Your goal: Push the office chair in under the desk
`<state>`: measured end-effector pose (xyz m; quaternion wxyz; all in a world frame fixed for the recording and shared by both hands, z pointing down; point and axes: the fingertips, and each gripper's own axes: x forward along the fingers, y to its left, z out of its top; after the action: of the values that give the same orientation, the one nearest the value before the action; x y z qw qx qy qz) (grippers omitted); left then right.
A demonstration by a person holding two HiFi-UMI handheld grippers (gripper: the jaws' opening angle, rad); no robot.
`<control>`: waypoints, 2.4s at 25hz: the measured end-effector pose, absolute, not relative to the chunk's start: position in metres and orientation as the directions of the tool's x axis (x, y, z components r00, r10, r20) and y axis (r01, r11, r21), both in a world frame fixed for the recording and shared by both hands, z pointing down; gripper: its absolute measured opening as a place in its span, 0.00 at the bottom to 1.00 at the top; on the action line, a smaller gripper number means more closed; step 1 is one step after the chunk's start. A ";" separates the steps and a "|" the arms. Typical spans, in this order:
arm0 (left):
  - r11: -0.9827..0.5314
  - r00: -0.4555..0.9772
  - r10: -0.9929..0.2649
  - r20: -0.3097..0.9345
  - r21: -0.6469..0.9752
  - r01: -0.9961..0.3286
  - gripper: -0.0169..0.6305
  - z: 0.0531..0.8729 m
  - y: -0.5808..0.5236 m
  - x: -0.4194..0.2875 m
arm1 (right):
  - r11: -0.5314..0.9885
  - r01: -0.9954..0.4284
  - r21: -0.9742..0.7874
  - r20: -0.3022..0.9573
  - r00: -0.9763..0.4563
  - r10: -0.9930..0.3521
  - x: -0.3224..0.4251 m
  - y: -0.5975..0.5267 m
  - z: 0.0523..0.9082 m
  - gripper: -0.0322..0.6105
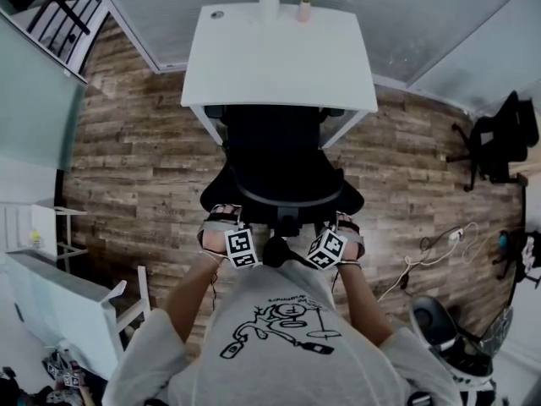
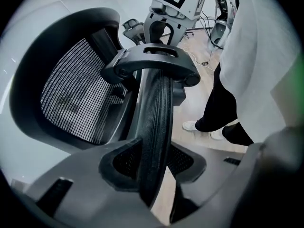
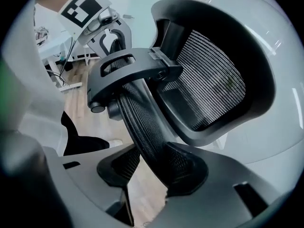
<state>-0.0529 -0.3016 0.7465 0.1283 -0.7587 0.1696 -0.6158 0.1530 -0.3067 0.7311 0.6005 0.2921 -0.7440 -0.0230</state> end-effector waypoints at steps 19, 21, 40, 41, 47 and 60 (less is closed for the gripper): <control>-0.924 0.183 -0.380 0.907 -0.362 -0.126 0.27 0.745 -0.348 -0.036 | 0.840 -0.375 0.392 0.883 -0.103 -0.457 0.168 -0.368 0.731 0.34; -0.923 0.184 -0.380 0.906 -0.361 -0.132 0.27 0.745 -0.352 -0.034 | 0.841 -0.368 0.397 0.881 -0.103 -0.461 0.171 -0.374 0.732 0.34; -0.881 0.128 -0.441 0.888 -0.401 -0.253 0.29 0.736 -0.356 -0.052 | 0.839 -0.388 0.381 0.862 -0.179 -0.474 0.152 -0.373 0.720 0.37; -0.878 0.140 -0.442 0.886 -0.394 -0.273 0.29 0.732 -0.353 -0.051 | 0.839 -0.394 0.375 0.862 -0.183 -0.472 0.151 -0.372 0.716 0.37; -0.849 0.227 -0.470 0.853 -0.366 -0.380 0.26 0.694 -0.344 -0.042 | 0.812 -0.483 0.327 0.826 -0.271 -0.494 0.141 -0.363 0.679 0.34; -0.734 0.738 -0.554 0.387 0.192 -0.651 0.06 0.517 -0.351 0.012 | 0.705 -0.709 0.013 0.529 -0.593 -0.607 0.096 -0.362 0.536 0.13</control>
<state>0.0122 -0.3514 0.5173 -0.1592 -0.9184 0.3280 -0.1537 0.0956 -0.3621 0.5363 0.2564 0.3710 -0.8869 0.1002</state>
